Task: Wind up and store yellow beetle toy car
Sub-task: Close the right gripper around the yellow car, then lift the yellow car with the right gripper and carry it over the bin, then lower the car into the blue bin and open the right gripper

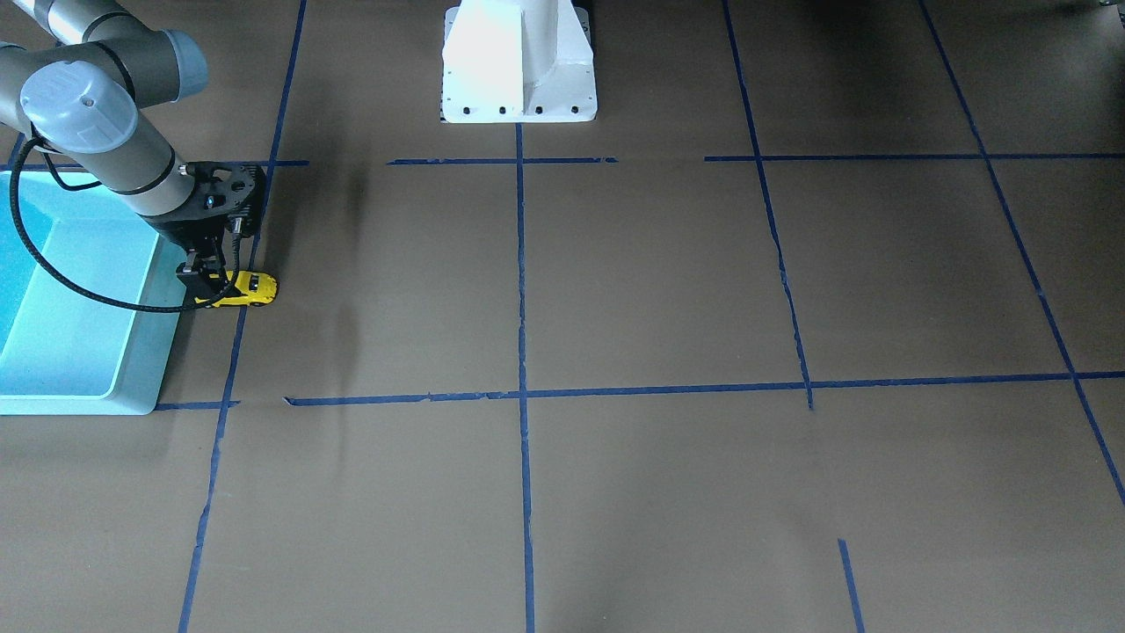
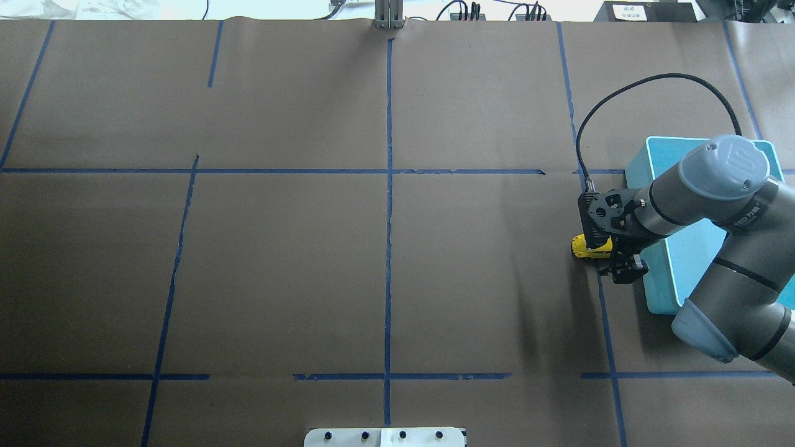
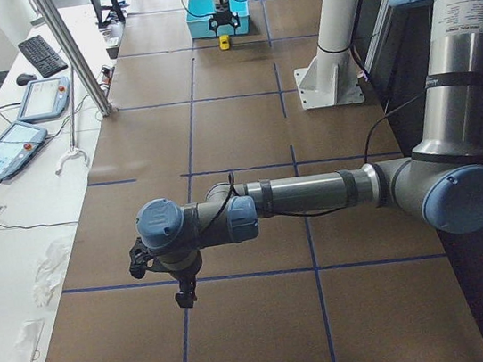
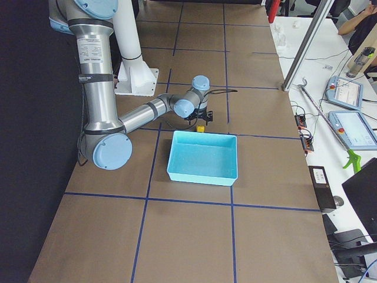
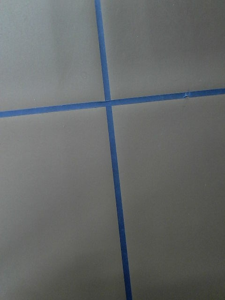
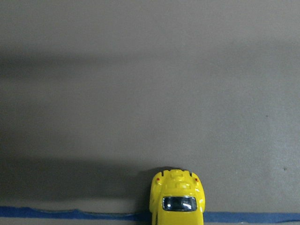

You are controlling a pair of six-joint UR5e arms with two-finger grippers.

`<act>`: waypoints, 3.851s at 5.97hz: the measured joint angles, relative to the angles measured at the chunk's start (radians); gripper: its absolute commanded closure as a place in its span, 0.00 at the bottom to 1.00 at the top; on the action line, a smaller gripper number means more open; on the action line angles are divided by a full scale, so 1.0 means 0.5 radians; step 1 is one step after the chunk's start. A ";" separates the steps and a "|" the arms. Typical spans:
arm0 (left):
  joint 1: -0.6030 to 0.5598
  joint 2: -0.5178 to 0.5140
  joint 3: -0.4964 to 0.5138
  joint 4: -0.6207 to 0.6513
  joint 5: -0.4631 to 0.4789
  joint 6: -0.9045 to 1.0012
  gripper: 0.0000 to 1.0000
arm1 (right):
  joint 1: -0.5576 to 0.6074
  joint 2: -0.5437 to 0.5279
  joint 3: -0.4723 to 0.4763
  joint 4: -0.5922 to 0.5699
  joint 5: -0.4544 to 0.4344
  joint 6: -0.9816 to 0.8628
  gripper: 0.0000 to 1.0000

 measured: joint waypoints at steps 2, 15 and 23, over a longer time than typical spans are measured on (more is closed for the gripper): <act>0.002 0.002 -0.002 -0.016 -0.002 -0.002 0.00 | 0.018 0.009 -0.056 0.003 -0.004 -0.008 0.00; 0.000 0.009 -0.002 -0.018 -0.001 -0.002 0.00 | 0.160 0.160 0.178 -0.403 0.124 0.012 1.00; 0.000 0.015 -0.001 -0.018 -0.001 -0.002 0.00 | 0.696 -0.437 0.188 -0.351 0.394 -0.739 1.00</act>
